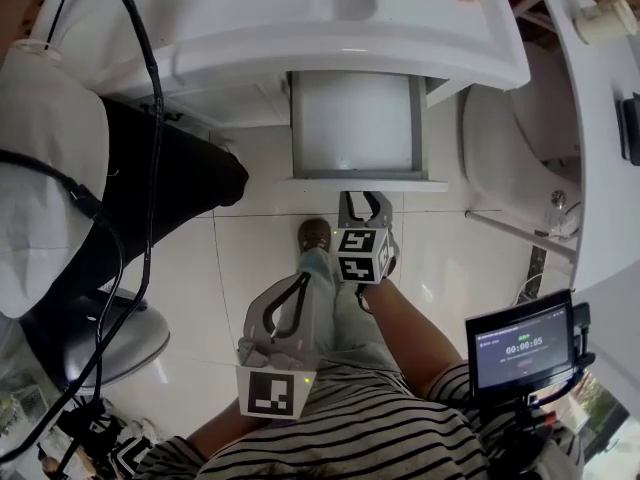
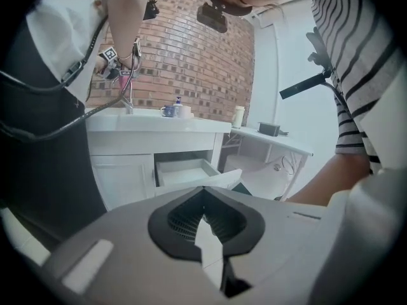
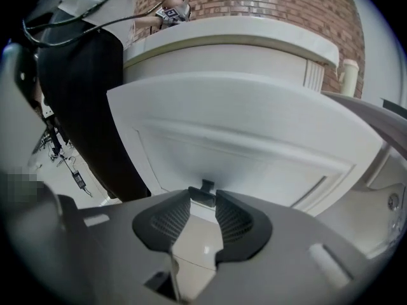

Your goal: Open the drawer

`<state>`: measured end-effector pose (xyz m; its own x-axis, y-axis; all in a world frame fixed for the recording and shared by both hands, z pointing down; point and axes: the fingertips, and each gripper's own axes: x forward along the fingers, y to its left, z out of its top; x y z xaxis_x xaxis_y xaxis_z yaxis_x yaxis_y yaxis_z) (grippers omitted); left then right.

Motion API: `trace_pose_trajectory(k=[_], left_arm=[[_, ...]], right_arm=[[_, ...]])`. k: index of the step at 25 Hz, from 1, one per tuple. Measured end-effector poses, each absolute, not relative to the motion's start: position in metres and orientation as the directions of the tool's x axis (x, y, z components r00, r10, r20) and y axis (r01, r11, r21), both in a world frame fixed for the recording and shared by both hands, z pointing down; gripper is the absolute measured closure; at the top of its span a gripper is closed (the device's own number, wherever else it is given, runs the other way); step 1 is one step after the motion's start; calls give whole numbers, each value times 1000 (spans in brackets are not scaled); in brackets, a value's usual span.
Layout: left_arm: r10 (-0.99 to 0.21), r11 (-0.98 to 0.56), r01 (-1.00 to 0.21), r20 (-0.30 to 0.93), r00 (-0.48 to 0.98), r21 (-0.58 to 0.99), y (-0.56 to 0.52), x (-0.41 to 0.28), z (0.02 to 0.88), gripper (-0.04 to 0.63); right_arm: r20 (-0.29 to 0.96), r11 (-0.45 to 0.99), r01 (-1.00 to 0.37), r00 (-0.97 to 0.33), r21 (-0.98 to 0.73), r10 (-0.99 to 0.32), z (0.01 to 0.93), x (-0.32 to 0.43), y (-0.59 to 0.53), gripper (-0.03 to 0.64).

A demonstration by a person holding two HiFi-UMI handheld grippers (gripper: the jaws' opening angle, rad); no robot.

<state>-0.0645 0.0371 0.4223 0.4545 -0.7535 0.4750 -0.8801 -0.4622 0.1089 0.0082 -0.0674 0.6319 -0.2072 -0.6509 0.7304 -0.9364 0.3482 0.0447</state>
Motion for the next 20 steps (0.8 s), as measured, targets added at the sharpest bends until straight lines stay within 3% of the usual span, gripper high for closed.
trace_pose_trajectory(k=[14, 20], left_arm=[[-748, -442, -887, 490, 447, 134, 42, -73, 441, 580], [-774, -374, -914, 491, 400, 157, 51, -81, 434, 580]], right_arm=[[795, 325, -945, -188, 12, -576, 677, 6, -56, 486], [780, 410, -911, -289, -46, -555, 646, 5, -15, 509]])
